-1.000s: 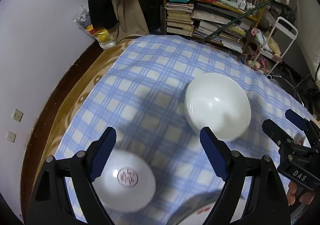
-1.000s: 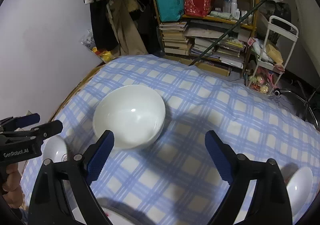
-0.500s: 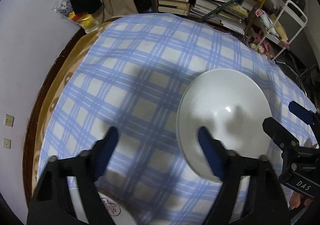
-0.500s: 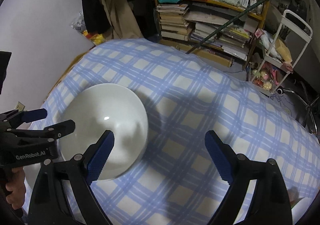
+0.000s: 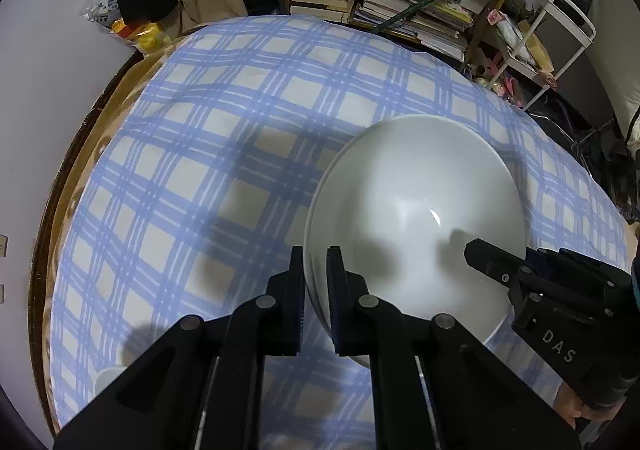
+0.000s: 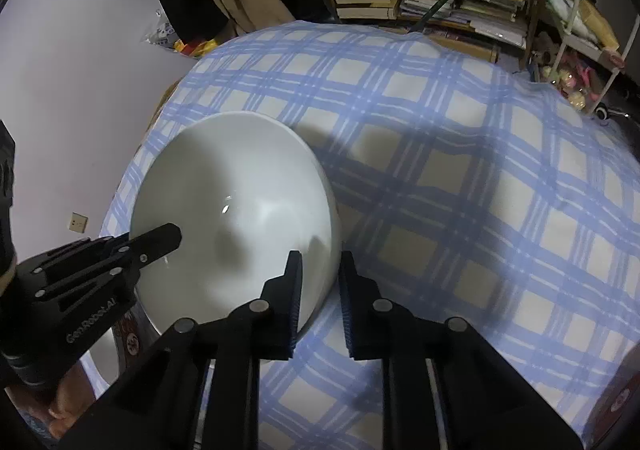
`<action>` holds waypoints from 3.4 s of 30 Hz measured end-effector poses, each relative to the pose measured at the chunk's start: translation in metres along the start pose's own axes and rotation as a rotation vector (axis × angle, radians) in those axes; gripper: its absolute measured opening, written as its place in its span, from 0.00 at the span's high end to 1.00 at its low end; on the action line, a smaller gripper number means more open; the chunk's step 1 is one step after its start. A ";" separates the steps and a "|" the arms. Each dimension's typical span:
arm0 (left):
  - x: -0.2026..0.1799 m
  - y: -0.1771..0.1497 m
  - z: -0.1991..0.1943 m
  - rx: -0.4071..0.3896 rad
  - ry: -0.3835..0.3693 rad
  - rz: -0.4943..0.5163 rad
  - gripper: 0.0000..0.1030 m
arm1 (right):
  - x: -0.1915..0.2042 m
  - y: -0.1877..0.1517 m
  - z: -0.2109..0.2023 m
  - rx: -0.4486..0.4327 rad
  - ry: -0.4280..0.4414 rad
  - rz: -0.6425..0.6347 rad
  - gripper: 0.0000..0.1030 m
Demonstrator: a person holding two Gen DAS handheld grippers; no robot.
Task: Organize plates and bowls
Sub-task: 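Lift and carry the large white bowl with both grippers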
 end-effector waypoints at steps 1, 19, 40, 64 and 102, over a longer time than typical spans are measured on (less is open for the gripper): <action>0.000 0.000 -0.003 0.001 0.001 0.001 0.90 | 0.001 -0.002 -0.004 0.001 -0.004 0.002 0.84; -0.050 -0.022 -0.083 -0.053 -0.063 0.045 0.90 | -0.008 -0.026 -0.098 -0.070 -0.073 -0.013 0.85; -0.145 -0.103 -0.121 -0.019 -0.147 0.101 0.90 | -0.070 -0.111 -0.190 -0.103 -0.215 0.037 0.85; -0.187 -0.156 -0.090 0.093 -0.129 0.178 0.90 | -0.120 -0.171 -0.180 -0.003 -0.270 0.125 0.85; -0.258 -0.082 -0.122 -0.152 -0.171 0.239 0.48 | -0.187 -0.119 -0.262 -0.369 -0.328 0.266 0.40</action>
Point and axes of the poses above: each gripper's, at about its wrist camera, not at the fingertips, and z roughly the way its jaws point, x to its left, y to its top, the point moved 3 cm from there along z, roughly the way its jaws point, and after that the axes turned 15 degrees about -x, right-handed, at the moved point
